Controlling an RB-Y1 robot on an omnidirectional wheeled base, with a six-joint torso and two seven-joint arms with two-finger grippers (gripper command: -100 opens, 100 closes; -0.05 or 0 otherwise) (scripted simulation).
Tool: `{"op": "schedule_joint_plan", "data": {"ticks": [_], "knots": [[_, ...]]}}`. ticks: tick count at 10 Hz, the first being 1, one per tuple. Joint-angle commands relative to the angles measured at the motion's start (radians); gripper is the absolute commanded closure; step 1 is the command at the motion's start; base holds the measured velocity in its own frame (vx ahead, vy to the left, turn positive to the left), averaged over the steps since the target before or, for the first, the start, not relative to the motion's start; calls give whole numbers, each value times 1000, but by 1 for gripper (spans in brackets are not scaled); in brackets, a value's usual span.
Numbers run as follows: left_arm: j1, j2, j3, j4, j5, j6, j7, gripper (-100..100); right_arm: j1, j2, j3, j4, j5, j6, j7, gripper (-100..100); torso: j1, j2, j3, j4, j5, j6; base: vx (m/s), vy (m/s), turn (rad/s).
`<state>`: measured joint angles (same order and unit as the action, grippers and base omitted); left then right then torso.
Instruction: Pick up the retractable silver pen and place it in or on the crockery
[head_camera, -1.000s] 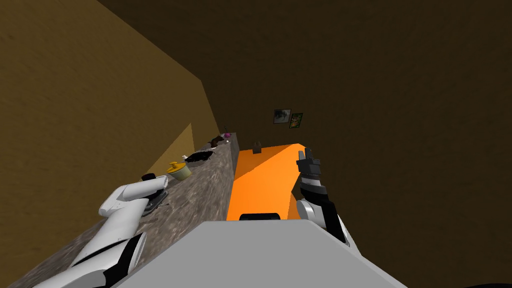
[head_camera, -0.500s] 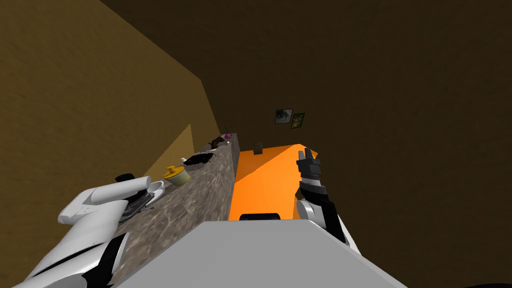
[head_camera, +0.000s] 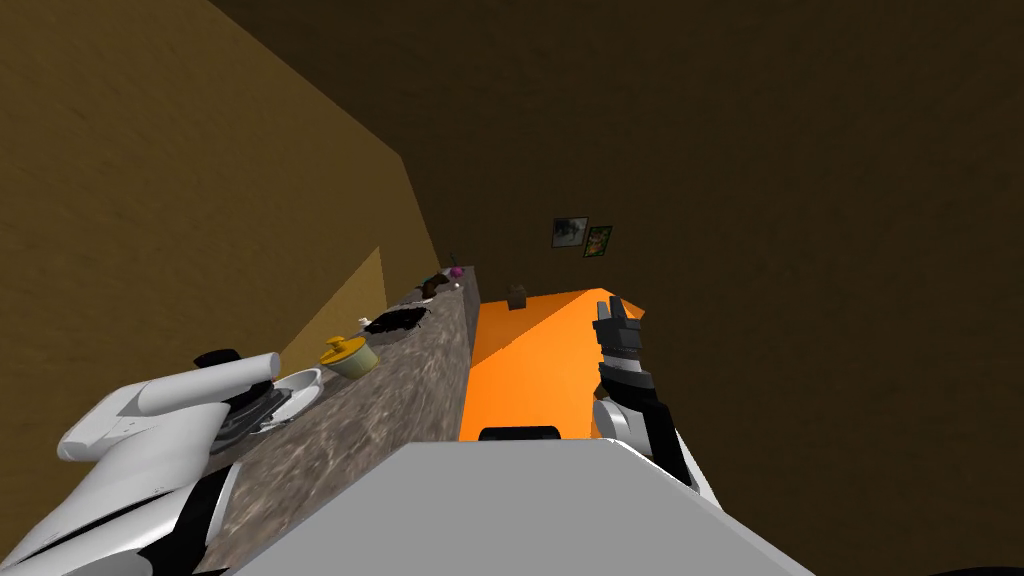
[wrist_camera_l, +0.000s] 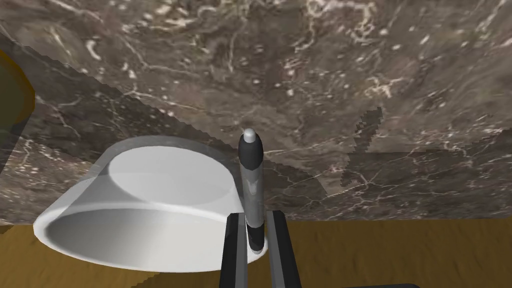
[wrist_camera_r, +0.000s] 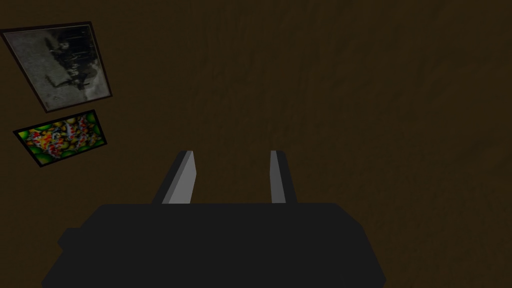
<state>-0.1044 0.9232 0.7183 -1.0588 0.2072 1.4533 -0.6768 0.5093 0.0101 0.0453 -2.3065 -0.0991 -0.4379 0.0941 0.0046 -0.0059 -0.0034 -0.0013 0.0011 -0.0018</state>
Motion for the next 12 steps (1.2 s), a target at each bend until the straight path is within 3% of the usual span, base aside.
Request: {"op": "schedule_joint_plan", "data": {"ticks": [1,12], "knots": [[0,27,16,35,14,-11,-29,100,0,0,0,0,0,0,0,0,0,0,0,0,0,0,88,51,-3],[2,173,105,195,91,-44,-169,100,0,0,0,0,0,0,0,0,-2,3,1,1,0,0,69,53,-1]]}}
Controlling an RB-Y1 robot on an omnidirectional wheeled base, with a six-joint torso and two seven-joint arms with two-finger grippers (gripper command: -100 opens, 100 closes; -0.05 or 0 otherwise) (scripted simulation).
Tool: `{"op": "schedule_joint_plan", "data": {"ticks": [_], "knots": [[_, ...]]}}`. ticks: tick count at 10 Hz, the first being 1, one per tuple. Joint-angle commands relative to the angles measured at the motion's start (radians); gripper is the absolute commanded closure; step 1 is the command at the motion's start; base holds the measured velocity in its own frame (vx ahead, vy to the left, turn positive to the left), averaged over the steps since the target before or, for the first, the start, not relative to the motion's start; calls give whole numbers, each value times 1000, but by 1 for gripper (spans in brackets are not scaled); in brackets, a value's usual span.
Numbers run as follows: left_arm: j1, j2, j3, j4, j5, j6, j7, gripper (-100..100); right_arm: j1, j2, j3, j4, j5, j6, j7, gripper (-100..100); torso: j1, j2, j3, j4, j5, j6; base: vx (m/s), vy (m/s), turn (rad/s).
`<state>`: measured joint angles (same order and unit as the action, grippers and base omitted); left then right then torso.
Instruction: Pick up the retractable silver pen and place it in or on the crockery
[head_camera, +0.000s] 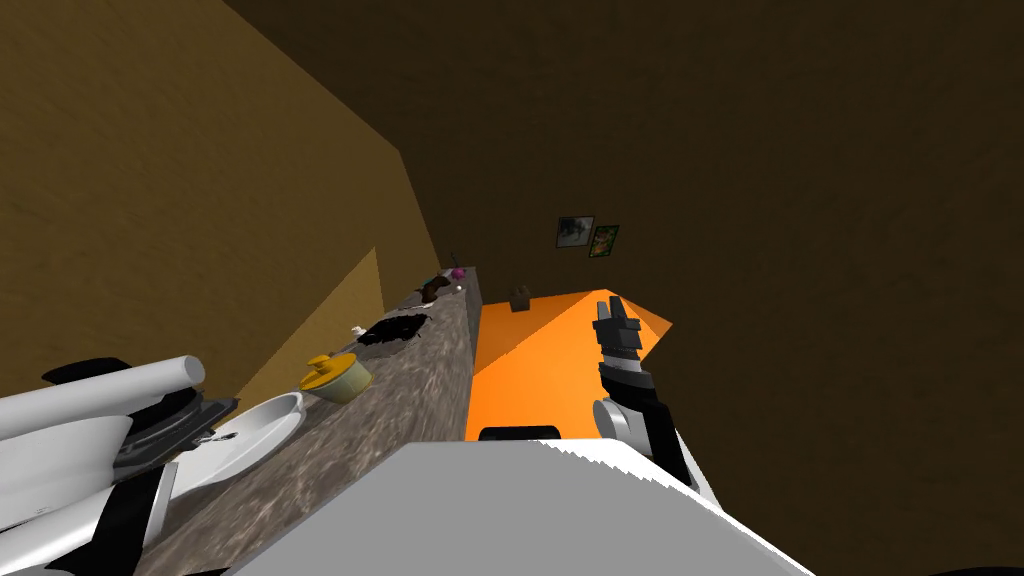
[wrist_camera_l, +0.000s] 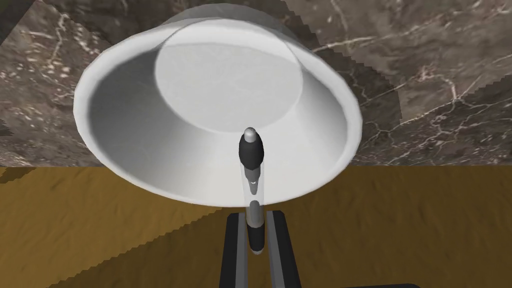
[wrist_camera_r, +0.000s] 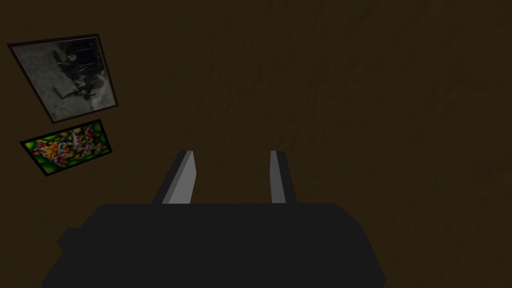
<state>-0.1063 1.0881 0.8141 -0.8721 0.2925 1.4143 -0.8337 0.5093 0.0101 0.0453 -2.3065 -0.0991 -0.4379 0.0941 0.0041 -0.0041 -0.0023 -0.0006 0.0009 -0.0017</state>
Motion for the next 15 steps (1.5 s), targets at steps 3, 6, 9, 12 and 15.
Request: {"op": "schedule_joint_plan", "data": {"ticks": [3,6,9,12,15], "knots": [[2,33,21,44,18,-16,-35,100,0,0,0,0,0,0,0,0,1,-2,-1,0,1,0,76,57,2],[2,35,23,45,18,-18,-38,-100,0,0,0,0,0,0,0,0,-3,3,2,1,1,1,2,2,-1],[2,35,23,45,18,-18,-38,0,0,0,0,0,0,0,0,0,-4,4,2,1,0,1,0,0,0],[-45,114,-85,144,115,-47,18,-100,0,0,0,0,0,0,0,0,-1,10,5,2,1,1,-123,32,-263],[-68,154,-176,215,177,-61,46,-100,0,0,0,0,0,0,0,0,-3,8,5,2,1,0,-79,-13,-119]]}}
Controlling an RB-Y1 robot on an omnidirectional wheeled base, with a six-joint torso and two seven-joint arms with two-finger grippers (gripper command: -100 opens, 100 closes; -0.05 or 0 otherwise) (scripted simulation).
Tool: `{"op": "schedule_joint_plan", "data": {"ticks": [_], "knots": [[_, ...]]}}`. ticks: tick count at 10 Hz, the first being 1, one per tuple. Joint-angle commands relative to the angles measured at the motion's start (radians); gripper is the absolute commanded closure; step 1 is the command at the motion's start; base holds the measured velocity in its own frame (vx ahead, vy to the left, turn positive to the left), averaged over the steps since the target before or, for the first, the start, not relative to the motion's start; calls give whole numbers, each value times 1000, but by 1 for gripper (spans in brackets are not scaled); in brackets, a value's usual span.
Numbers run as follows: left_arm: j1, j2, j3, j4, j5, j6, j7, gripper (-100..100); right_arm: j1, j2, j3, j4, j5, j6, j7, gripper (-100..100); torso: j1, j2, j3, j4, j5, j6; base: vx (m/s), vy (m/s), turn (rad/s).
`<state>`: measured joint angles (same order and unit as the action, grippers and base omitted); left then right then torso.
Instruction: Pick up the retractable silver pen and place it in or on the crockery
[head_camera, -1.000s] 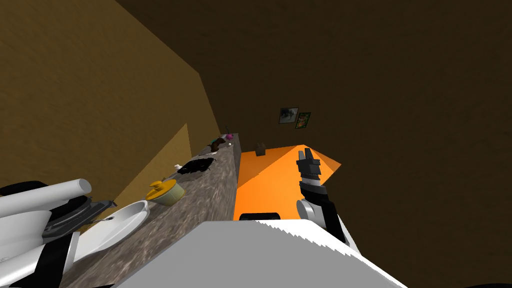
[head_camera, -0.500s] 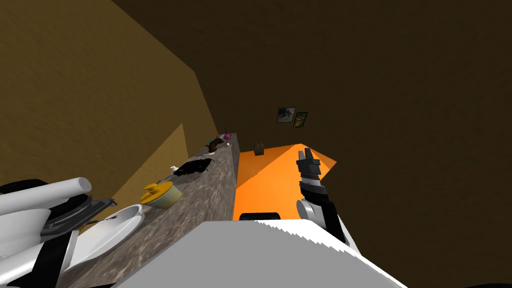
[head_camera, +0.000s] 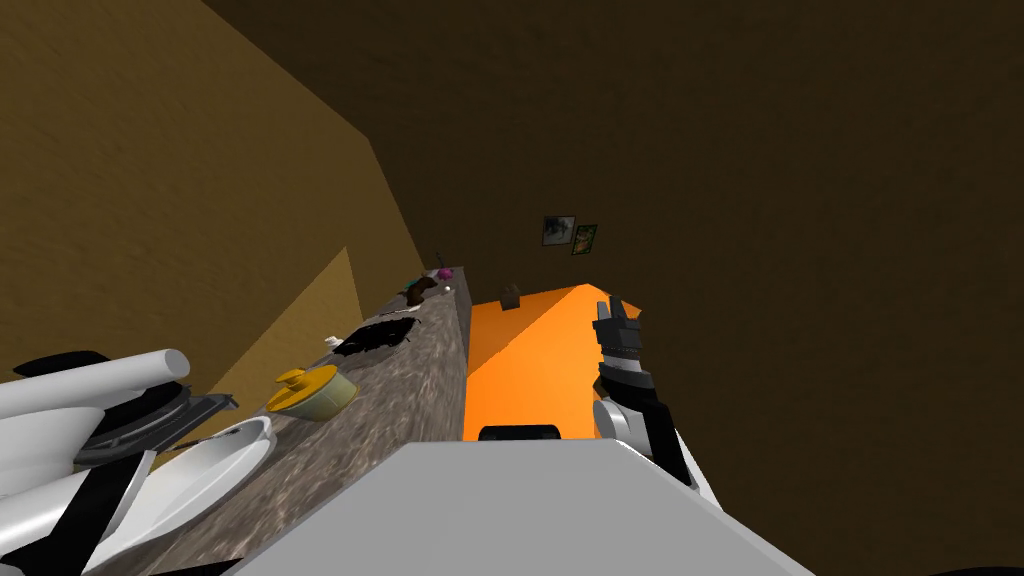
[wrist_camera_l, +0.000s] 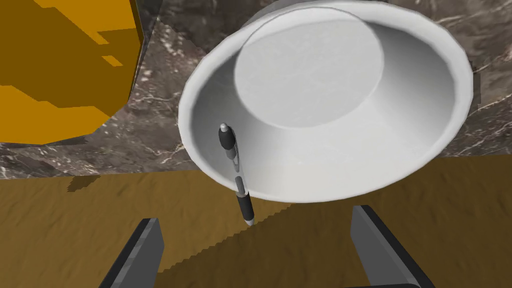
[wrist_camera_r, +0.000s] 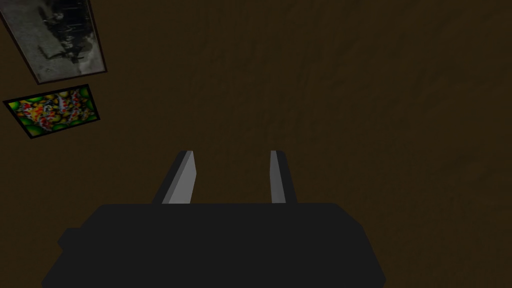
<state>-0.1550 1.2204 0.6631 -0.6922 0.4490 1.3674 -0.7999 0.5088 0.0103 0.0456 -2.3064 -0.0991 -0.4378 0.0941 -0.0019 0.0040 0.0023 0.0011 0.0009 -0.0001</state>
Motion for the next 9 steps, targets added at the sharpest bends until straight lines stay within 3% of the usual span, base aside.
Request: {"op": "schedule_joint_plan", "data": {"ticks": [1,2,3,4,5,9], "knots": [[-20,21,-50,50,32,-14,12,-100,0,0,0,0,0,0,0,0,0,0,0,0,0,0,-58,-45,-191],[-20,21,-75,56,32,-14,12,-100,0,0,0,0,0,0,0,0,0,-1,0,0,0,-1,-14,-11,-47],[-43,61,-107,97,79,-29,40,-100,0,0,0,0,0,0,0,0,1,-3,-1,0,0,-1,-67,-51,-220],[-43,61,-143,120,89,-29,40,-100,0,0,0,0,0,0,0,0,-1,-1,-1,0,0,0,-73,-53,-229],[-43,61,-158,120,89,-29,40,-100,0,0,0,0,0,0,0,0,-1,-1,0,0,0,-1,-47,-12,-51],[-43,61,-158,120,89,-29,40,-100,0,0,0,0,0,0,0,0,3,-4,-2,-1,1,-1,4,4,19]]}}
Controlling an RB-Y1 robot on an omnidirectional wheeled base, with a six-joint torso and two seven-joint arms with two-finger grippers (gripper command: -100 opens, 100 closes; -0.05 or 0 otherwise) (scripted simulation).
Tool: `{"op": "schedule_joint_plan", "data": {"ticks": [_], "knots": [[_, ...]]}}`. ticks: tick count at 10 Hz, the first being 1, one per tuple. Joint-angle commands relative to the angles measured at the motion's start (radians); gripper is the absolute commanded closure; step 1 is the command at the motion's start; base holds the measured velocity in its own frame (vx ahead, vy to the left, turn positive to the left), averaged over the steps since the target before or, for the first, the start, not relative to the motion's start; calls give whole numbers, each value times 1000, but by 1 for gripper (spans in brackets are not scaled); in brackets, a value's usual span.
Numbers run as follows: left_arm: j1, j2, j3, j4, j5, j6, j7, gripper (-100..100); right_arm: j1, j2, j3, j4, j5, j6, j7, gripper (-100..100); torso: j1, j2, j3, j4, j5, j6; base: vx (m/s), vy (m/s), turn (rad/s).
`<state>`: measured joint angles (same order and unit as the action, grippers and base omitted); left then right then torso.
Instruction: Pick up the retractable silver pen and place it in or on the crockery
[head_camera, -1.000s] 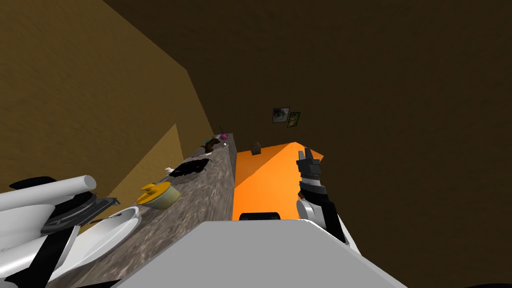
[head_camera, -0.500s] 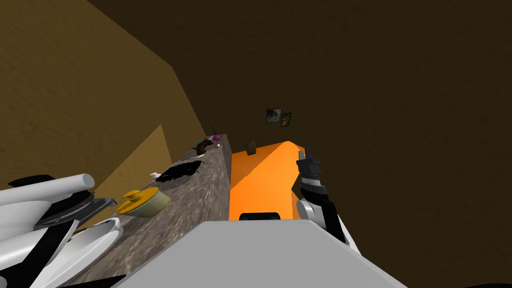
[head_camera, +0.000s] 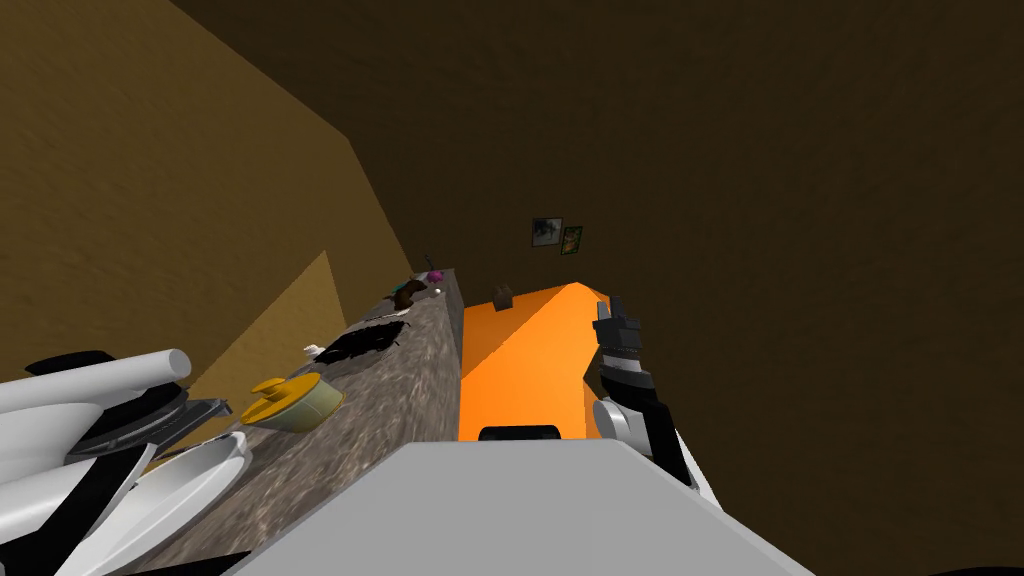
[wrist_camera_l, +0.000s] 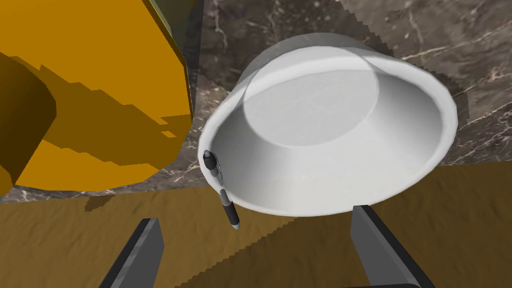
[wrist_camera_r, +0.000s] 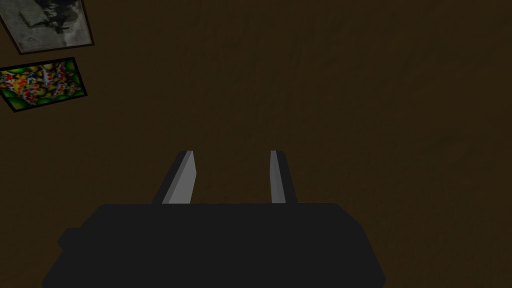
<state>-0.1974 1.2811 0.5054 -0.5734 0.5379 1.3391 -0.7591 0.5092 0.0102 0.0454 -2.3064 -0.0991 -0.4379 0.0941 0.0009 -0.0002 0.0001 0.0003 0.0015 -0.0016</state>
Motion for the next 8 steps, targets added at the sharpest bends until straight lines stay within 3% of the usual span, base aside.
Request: {"op": "schedule_joint_plan", "data": {"ticks": [1,3,4,8], "knots": [[-1,0,-1,1,0,-1,0,-100,0,0,0,0,0,0,0,0,0,0,0,0,0,0,-3,-3,-11],[-1,0,-1,1,0,-1,0,-100,0,0,0,0,0,0,0,0,0,0,0,0,0,0,0,0,0],[-2,31,9,-1,5,32,-3,-100,0,0,0,0,0,0,0,0,0,0,0,0,0,0,-27,-21,-89],[-3,94,27,-4,14,97,-8,-100,0,0,0,0,0,0,0,0,-1,1,1,0,0,0,-21,-16,-68]]}}
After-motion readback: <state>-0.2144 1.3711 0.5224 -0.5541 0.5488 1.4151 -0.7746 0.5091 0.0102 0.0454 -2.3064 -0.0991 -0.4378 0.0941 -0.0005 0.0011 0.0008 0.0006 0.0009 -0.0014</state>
